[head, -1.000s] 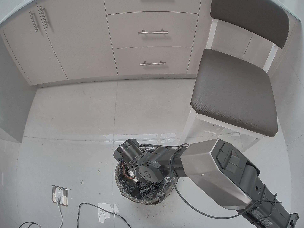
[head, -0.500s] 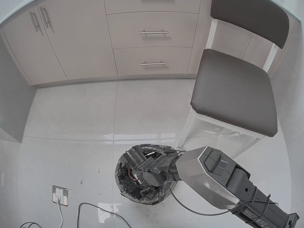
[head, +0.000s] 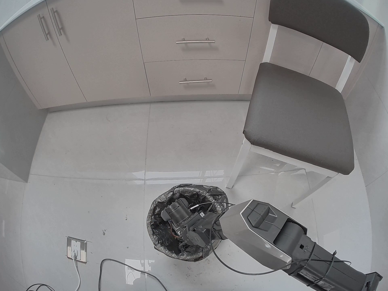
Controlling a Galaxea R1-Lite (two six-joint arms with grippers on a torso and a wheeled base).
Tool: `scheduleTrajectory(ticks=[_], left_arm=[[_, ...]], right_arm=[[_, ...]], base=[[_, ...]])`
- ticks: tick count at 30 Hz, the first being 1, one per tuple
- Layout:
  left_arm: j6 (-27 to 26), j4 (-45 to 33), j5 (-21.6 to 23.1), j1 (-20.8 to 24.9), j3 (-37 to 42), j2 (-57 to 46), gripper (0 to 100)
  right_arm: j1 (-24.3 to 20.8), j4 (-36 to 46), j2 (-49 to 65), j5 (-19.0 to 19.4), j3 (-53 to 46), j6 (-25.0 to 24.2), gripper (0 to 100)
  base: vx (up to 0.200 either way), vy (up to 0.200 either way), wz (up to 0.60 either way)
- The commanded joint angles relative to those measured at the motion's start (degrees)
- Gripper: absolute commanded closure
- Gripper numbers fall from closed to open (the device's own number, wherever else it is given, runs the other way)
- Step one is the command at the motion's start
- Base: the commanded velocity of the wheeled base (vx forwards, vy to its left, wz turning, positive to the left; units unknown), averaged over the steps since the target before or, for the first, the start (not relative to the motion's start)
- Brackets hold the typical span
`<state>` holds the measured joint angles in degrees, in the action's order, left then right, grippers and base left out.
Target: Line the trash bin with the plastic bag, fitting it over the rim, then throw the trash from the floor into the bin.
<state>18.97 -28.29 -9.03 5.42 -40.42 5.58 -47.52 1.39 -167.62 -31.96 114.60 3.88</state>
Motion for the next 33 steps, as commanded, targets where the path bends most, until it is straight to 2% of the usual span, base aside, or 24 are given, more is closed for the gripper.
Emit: scheduleTrajectory(ticks=[1,11,33], left_arm=[[0.1,0.0,0.0,0.0,0.3,0.1,0],[0.4,0.0,-0.1,0.0,0.3,0.0,0],[1.5,0.0,-0.1,0.0,0.7,0.0,0]], right_arm=[[0.1,-0.6,-2.4,0.0,0.0,0.6,100],[1.8,-2.9,-5.6,0.1,0.0,3.6,100],[2.6,-2.8,-6.5,0.6,0.0,3.7,100]], base=[[0.000,0.000,0.00],[0.000,0.000,0.00],[0.000,0.000,0.00]])
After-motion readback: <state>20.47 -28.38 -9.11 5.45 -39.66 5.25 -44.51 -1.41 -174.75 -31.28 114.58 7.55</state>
